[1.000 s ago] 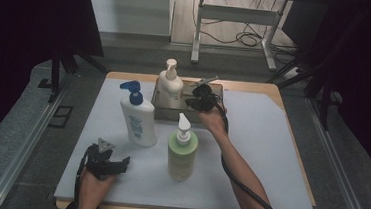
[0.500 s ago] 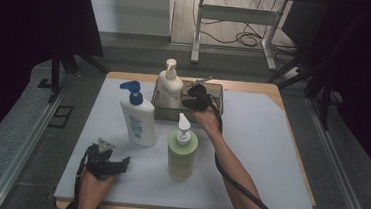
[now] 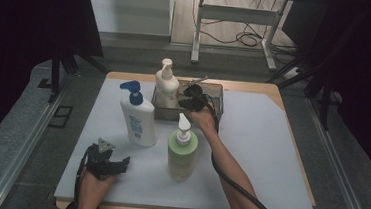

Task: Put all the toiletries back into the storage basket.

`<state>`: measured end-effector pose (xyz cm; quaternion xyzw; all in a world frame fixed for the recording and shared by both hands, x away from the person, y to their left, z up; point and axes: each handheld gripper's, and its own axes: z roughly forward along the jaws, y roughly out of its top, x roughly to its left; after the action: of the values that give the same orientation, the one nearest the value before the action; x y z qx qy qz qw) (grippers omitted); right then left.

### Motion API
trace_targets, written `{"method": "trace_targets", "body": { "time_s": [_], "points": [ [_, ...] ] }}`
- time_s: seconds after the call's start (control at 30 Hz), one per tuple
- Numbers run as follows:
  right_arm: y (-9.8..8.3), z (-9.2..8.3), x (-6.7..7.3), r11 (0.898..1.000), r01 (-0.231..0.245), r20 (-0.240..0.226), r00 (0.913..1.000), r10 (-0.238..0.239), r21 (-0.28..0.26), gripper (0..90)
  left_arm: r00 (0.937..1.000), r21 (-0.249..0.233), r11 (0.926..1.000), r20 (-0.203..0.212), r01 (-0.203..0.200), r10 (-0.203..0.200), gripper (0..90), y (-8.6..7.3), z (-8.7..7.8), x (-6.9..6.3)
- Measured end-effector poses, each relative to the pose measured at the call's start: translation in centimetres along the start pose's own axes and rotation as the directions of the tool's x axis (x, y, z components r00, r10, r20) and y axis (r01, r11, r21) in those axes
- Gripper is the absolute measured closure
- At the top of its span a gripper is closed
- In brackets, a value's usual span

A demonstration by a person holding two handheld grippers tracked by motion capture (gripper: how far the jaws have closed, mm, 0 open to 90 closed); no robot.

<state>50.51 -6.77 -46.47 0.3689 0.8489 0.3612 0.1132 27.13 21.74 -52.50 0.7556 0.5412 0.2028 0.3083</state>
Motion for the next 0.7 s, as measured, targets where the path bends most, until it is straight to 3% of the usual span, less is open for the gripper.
{"method": "trace_targets", "body": {
  "time_s": [0.7],
  "points": [
    [0.7, 0.73, 1.0, 1.0, 0.013, -0.004, 0.9999, -0.013, 0.001, 89.3, 1.0, 0.0, 1.0, 0.0, 0.001, -0.001, 12.9, 0.0, 0.0, -0.01]
  ]
}}
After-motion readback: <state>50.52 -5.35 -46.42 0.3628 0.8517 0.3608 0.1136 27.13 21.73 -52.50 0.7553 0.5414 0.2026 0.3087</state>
